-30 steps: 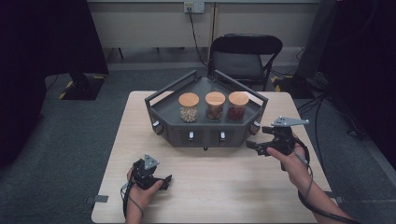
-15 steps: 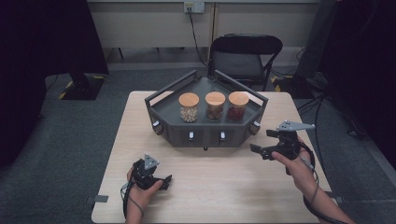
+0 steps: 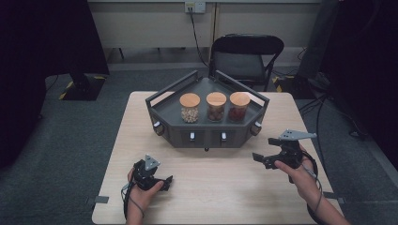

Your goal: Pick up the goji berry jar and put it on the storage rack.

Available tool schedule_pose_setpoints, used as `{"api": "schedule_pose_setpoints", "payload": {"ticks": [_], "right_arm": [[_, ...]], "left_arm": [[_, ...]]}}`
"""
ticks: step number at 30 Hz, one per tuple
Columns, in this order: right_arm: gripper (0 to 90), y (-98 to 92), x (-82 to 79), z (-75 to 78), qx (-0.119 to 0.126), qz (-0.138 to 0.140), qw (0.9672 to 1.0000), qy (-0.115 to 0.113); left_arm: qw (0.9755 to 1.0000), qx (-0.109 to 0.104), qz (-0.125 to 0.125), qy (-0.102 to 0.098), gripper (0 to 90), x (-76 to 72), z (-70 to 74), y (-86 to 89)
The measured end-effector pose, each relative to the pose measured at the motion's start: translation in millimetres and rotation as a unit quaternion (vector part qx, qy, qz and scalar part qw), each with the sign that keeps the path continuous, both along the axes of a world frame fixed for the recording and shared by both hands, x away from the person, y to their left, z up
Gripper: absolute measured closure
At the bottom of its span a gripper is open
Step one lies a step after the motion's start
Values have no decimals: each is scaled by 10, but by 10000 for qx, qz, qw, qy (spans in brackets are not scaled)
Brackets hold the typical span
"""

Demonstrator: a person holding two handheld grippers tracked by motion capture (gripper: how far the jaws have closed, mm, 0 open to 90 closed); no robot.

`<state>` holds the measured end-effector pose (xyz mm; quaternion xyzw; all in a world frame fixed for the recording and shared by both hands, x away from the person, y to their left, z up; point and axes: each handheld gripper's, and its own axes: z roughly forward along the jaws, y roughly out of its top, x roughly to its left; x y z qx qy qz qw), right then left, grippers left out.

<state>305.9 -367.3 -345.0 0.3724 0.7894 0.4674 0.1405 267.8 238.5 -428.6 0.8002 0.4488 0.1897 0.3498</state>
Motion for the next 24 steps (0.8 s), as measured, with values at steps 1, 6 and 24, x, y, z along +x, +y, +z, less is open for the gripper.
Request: {"api": "schedule_pose_setpoints", "payload": {"ticks": [1,6,24], "right_arm": [[8,-1,-7,-12,-8,8,10000,-5],[8,-32,-32,-75,25,1,10000,35],[8,-127,-135,-202,-77,22,10000,41]], "left_arm": [[10000,0,-1,1,0,0,0,0],[10000,1,0,0,0,0,0,0],[10000,-3,2,-2,0,-1,-1,-1]]}}
